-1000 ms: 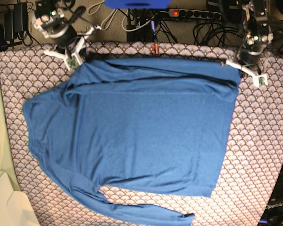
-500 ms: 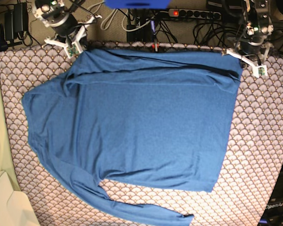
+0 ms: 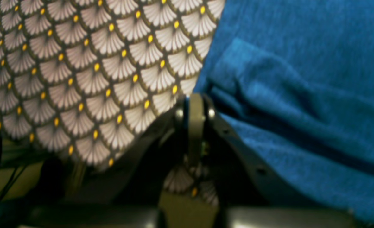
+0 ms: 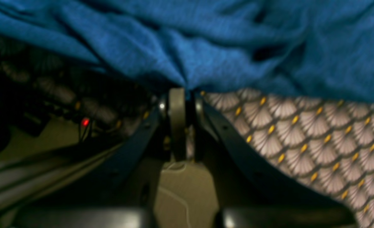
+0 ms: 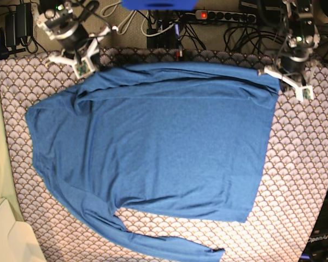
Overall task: Fold the T-shirt properly
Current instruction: 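Drag the shirt toward the robot with both grippers, flattening it, then slide both grippers along the shirt edge, pulling it taut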
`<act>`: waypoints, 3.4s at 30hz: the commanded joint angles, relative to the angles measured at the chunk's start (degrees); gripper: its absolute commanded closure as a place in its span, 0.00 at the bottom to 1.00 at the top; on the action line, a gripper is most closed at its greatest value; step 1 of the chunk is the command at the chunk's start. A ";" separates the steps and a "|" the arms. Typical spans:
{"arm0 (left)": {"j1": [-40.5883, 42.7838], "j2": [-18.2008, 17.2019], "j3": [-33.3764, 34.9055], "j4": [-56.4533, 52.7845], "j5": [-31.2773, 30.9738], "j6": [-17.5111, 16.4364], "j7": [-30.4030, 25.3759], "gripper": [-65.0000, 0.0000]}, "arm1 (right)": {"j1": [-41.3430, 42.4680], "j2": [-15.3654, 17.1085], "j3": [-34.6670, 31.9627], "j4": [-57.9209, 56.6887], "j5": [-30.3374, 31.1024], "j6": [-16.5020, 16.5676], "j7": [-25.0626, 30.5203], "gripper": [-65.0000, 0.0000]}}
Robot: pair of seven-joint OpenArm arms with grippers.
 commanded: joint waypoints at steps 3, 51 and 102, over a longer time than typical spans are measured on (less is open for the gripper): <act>-1.80 -0.54 -3.10 0.62 0.21 0.60 -1.52 0.99 | 0.32 0.51 0.11 1.04 0.42 0.11 1.31 1.00; -39.95 -0.01 4.72 -26.73 7.33 1.04 9.47 0.99 | 40.23 6.23 -4.72 -26.57 0.42 0.11 -8.27 1.00; -30.37 4.38 4.63 -21.19 6.89 0.60 8.85 0.35 | 34.78 7.63 -2.97 -20.50 0.42 0.11 -8.53 0.55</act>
